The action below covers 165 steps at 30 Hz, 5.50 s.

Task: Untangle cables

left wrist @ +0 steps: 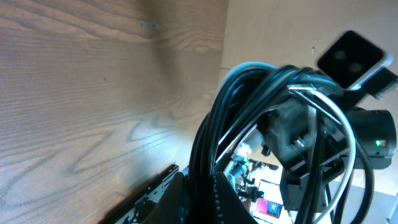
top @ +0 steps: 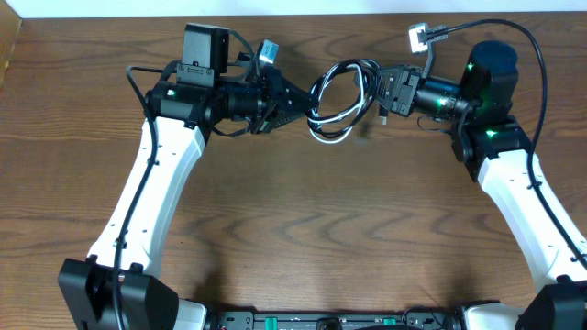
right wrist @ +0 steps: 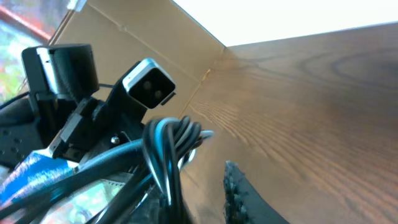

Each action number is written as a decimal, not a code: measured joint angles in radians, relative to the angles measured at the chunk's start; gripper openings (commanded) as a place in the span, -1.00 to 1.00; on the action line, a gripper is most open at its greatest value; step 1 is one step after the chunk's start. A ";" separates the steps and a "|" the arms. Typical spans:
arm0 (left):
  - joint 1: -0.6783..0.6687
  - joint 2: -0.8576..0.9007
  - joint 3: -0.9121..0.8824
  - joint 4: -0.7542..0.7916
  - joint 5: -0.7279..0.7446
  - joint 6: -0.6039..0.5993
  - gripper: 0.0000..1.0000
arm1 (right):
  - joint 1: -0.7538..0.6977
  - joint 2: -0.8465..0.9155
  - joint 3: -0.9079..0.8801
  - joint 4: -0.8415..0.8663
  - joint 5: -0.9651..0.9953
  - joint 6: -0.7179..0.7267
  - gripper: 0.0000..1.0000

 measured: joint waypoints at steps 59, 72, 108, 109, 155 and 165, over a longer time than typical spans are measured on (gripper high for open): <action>-0.006 0.000 0.001 -0.146 -0.301 0.488 -0.85 | 0.189 -0.069 0.009 -0.364 0.269 -0.099 -0.39; -0.008 0.000 0.001 -0.118 -0.322 0.232 -0.85 | 0.255 0.084 0.010 -0.103 0.371 0.255 -0.34; -0.050 0.002 -0.001 -0.228 -0.534 0.586 -0.85 | -0.057 0.008 0.016 -0.311 -0.061 -0.159 -0.98; -0.050 0.002 -0.001 -0.228 -0.536 0.599 -0.85 | -0.076 -0.007 0.016 -0.337 -0.065 -0.160 -0.98; -0.044 0.002 -0.002 0.010 -0.111 0.141 -0.85 | 0.238 0.129 0.015 -0.100 0.380 0.347 -0.30; -0.020 0.002 -0.001 0.042 -0.097 0.150 -0.85 | 0.178 0.133 0.015 -0.039 0.133 0.333 -0.38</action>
